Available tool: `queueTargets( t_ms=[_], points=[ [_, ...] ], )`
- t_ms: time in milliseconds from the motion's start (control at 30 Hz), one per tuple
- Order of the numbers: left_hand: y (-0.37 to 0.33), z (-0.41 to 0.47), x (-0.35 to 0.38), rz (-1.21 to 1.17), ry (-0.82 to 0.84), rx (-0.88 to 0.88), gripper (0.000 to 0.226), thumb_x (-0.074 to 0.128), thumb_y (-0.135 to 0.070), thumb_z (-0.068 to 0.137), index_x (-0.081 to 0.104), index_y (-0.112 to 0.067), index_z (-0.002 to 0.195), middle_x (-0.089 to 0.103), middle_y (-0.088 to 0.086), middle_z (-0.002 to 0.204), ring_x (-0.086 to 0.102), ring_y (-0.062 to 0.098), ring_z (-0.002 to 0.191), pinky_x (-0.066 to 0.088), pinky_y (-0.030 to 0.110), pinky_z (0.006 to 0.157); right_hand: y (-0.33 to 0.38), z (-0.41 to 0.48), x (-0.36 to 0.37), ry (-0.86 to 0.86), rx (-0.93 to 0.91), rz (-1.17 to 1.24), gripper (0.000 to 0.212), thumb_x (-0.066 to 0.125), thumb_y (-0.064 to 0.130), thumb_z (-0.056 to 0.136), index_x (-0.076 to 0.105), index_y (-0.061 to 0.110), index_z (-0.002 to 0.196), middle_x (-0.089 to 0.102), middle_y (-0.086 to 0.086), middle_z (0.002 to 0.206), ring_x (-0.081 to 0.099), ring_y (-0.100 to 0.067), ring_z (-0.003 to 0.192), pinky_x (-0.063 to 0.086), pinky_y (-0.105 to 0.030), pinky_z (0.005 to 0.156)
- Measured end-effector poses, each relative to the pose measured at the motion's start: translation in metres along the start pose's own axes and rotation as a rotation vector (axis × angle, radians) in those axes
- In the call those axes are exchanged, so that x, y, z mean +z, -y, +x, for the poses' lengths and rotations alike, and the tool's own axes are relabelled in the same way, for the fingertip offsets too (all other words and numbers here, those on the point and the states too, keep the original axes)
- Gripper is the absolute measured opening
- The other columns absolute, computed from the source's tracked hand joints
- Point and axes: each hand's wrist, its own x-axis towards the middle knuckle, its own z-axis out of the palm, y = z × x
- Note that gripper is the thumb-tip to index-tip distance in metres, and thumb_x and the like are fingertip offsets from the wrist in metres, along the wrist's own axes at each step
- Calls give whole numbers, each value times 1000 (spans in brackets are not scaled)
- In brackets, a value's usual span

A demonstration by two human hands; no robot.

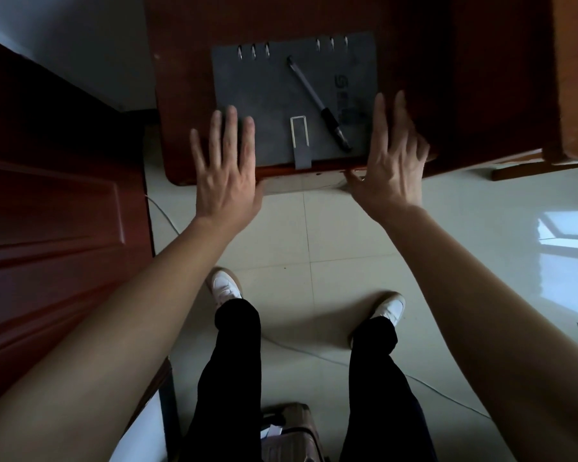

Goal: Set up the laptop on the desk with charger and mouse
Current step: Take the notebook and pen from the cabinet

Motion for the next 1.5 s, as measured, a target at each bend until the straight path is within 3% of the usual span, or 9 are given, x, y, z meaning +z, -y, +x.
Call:
queueTargets(
  t_ms=[167,600,733,900,1033,1100,1200,1367,1500],
  points=[
    [11,6,-14,-59,-7,67,106,32,-83,85,10,-7,156,10,22,162,7,38,150,10,63,117,9,-2,-11,129,-13,287,100,49,50,72,12,19,160,-3,-20,166,-1,-38,152,7,-59,120],
    [9,135,-45,-110,126,-14,90,5,-76,91,1,-14,156,4,15,164,4,33,151,7,63,118,31,15,-15,-47,177,329,34,58,43,98,62,16,118,41,-7,153,46,-28,132,40,-42,98],
    [-4,111,-32,-96,172,-15,84,9,-72,93,11,-16,156,22,16,160,17,37,147,8,65,117,28,6,-19,-81,247,333,34,60,42,98,63,12,115,48,-13,132,52,-29,113,42,-34,74],
    [-15,64,-32,-103,161,-144,81,15,-70,95,20,-15,154,37,17,152,32,40,138,18,65,113,30,-18,-16,-96,382,431,31,57,35,100,57,7,115,49,-15,124,51,-31,111,39,-31,75],
    [-27,43,-34,-96,163,-258,82,23,-71,93,31,-12,149,44,21,143,41,43,128,27,62,106,45,-53,-9,-232,584,728,24,51,27,103,47,4,112,45,1,109,49,10,93,36,-17,74],
    [-30,35,-36,-135,139,-306,84,29,-73,91,37,-11,146,49,23,135,45,42,119,32,56,100,55,-63,-6,-177,754,977,19,45,26,106,38,9,111,46,10,100,56,6,92,52,-30,85],
    [-31,18,-40,-282,160,-412,87,39,-78,85,35,-16,146,45,22,131,42,40,117,34,51,97,68,-67,-3,-11,855,1186,21,40,31,106,30,14,111,55,-1,98,65,-30,96,54,-59,86],
    [-39,-25,-50,-831,482,-711,90,66,-66,74,20,-43,148,31,17,142,28,34,132,30,50,112,63,-88,-13,35,847,1082,32,39,27,107,35,11,134,64,-5,106,61,-36,106,46,-53,97],
    [-52,-55,-65,-1215,591,-778,65,71,-43,77,44,-37,136,49,9,133,51,25,120,41,43,109,38,-123,-20,113,835,1073,37,39,27,107,49,18,141,62,-3,131,57,-26,118,44,-49,104]
  ],
)
